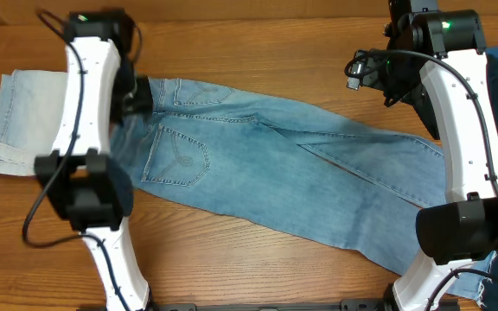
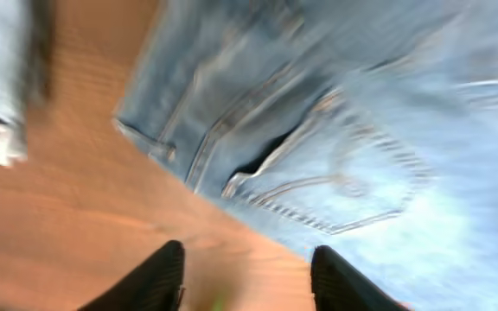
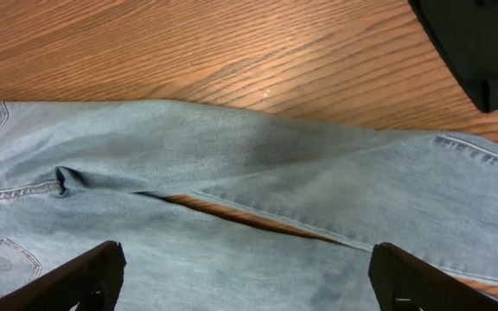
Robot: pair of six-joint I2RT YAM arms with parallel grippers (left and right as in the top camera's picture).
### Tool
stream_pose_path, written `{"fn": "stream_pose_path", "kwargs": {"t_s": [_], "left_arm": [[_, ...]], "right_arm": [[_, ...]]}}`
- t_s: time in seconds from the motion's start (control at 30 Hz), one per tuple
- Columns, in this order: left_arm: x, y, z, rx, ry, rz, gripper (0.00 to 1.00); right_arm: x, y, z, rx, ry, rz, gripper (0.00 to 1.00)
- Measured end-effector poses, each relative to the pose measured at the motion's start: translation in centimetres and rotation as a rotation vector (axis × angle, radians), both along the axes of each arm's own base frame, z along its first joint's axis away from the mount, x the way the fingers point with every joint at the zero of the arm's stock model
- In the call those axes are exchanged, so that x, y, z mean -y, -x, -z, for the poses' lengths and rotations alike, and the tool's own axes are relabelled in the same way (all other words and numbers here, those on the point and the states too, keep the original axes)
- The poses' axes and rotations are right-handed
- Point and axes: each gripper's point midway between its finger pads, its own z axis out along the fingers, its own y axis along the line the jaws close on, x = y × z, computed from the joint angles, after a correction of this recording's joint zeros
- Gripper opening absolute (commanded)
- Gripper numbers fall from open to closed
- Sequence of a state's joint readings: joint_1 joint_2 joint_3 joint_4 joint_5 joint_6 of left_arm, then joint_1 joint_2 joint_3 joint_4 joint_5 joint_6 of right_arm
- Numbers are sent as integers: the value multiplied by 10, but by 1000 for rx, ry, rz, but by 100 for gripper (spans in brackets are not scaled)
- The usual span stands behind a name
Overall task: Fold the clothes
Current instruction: 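Grasp the waistband with the left gripper and pull it upward to straighten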
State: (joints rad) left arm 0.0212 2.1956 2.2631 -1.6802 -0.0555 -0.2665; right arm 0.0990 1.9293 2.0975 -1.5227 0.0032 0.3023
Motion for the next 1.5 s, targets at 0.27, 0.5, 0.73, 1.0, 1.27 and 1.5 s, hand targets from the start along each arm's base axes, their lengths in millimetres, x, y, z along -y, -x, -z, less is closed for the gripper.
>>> {"fn": "stream_pose_path", "kwargs": {"t_s": [0.27, 0.5, 0.73, 1.0, 1.27, 1.5], "left_arm": [[4, -82, -68, 454, 20, 16, 75], [9, -142, -17, 519, 106, -53, 74], [-2, -176, 31, 539, 250, -142, 70], [-1, -152, 43, 425, 288, -174, 66], [2, -140, 48, 372, 289, -141, 4], [5, -121, 53, 292, 302, -145, 4]], "right_arm": [[0, 0, 0, -1, -1, 4, 94], [2, 14, 4, -60, 5, 5, 94], [2, 16, 4, -69, 6, 5, 94], [2, 16, 5, -67, 6, 5, 94], [2, 15, 4, -66, 6, 5, 94], [2, 16, 5, -69, 9, 6, 88]]}}
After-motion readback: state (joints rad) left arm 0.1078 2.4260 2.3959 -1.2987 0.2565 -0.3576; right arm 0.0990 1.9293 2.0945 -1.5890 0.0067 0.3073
